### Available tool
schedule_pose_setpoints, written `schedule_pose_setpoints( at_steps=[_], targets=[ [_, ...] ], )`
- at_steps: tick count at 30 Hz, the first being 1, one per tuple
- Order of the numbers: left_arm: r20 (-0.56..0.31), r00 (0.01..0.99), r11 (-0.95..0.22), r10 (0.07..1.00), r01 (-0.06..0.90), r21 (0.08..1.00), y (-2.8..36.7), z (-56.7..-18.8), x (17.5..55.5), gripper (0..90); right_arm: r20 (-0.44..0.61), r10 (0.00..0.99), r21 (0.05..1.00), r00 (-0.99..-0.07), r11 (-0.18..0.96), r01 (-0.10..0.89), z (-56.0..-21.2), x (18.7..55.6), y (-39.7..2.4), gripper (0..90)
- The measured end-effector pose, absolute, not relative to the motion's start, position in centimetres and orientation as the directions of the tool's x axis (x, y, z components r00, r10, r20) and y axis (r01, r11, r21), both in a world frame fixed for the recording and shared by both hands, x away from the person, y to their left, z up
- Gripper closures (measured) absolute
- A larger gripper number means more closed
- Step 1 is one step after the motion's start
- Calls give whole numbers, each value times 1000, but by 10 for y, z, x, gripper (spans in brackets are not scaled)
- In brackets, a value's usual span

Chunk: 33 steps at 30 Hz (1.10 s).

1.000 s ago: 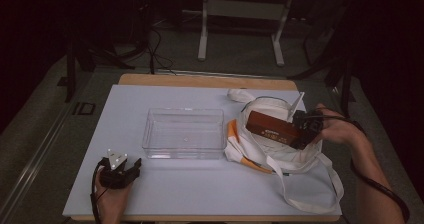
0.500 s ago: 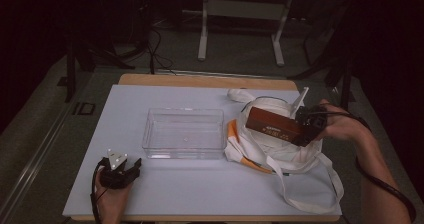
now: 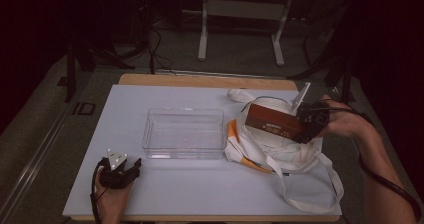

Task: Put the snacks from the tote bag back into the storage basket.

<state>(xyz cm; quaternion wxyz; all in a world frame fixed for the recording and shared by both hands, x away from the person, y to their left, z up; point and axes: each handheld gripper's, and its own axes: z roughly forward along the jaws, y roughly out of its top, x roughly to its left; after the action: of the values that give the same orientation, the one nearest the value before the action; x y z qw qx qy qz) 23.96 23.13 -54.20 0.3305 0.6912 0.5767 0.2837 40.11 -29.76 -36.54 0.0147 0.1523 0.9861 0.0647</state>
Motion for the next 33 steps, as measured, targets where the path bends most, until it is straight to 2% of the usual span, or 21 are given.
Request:
schedule_pose_setpoints(
  at_steps=[33],
  targets=[
    [5, 174, -111, 985, 606, 788, 232, -542, 239, 478, -32, 208, 119, -978, 972, 203, -356, 404, -250, 433]
  ],
)
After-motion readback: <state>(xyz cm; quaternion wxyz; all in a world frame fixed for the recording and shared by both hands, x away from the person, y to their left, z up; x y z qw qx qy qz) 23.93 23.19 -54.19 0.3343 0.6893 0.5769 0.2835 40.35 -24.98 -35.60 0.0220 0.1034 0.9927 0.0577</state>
